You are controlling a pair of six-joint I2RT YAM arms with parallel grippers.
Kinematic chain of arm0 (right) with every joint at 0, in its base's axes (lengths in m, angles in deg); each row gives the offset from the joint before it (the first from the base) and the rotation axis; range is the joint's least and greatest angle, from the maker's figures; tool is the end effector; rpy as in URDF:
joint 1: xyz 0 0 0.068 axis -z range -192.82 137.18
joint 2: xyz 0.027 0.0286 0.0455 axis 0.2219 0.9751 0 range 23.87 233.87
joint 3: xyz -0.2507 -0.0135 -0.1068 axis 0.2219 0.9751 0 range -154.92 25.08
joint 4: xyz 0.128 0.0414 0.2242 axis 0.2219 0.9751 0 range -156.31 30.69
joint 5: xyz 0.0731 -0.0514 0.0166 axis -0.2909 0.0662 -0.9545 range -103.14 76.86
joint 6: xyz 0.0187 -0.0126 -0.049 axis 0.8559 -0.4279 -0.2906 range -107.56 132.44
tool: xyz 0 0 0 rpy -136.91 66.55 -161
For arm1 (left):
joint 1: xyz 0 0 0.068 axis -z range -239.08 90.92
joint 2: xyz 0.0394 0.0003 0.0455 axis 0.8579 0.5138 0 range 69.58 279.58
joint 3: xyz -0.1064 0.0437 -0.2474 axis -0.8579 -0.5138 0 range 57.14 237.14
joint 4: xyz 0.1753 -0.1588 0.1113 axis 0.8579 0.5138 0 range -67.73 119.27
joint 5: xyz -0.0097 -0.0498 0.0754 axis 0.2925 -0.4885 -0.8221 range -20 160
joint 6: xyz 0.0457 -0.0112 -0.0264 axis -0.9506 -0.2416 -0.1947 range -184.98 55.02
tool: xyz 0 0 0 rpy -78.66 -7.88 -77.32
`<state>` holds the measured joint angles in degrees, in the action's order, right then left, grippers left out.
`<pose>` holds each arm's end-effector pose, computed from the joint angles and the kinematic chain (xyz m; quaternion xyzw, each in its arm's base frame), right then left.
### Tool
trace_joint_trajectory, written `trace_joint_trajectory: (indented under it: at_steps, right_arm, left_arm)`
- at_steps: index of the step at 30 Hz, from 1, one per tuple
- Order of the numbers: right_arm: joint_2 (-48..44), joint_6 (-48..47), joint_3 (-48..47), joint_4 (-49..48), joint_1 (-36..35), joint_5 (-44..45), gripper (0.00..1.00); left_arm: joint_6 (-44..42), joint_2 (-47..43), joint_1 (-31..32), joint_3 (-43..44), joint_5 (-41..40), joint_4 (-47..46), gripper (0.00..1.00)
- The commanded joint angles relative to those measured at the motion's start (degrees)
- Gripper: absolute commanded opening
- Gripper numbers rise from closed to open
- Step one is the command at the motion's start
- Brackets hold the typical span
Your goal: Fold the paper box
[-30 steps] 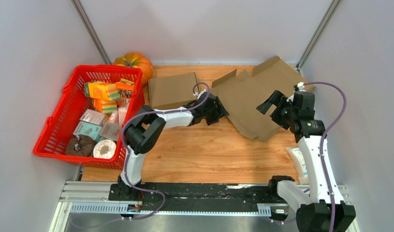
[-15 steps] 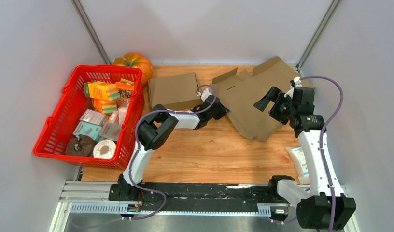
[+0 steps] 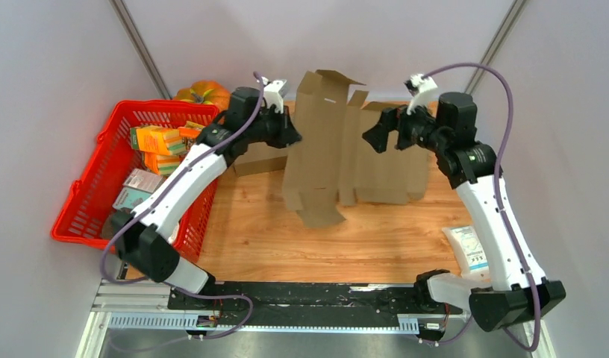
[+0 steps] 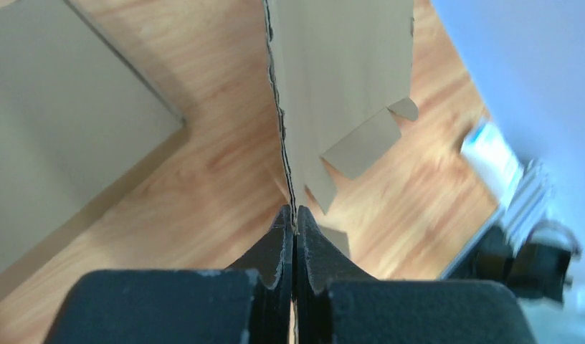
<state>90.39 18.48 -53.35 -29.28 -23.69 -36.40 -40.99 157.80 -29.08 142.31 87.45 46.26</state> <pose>0.2319 0.0588 0.4197 -0.1429 0.8213 0.2456 0.4947 0.3027 -0.1871 0.3751 0.1233 0.8377 -0.3496 0.4011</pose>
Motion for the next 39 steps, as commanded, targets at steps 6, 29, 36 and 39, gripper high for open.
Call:
trace_joint_trajectory:
  at_steps: [6,29,36,39]
  right_arm:
    - [23.9,-31.4,-34.3,7.0,-16.0,-10.4,1.0]
    - [35.3,-29.9,-36.9,10.3,-15.2,-22.1,0.21]
    - [29.9,-20.4,-29.0,-1.0,-7.7,-23.3,0.0]
    - [26.3,-15.5,-24.0,-5.4,-2.8,-30.9,0.0]
  left_arm:
    - [-37.0,-10.0,-3.9,1.2,10.3,33.7,0.0]
    - [-40.8,-6.8,-4.5,7.2,13.6,32.3,0.0]
    - [-19.1,-16.9,-8.0,-0.8,-3.0,16.0,0.66]
    - [-14.3,-29.2,-11.1,-15.8,-8.3,0.9,0.76]
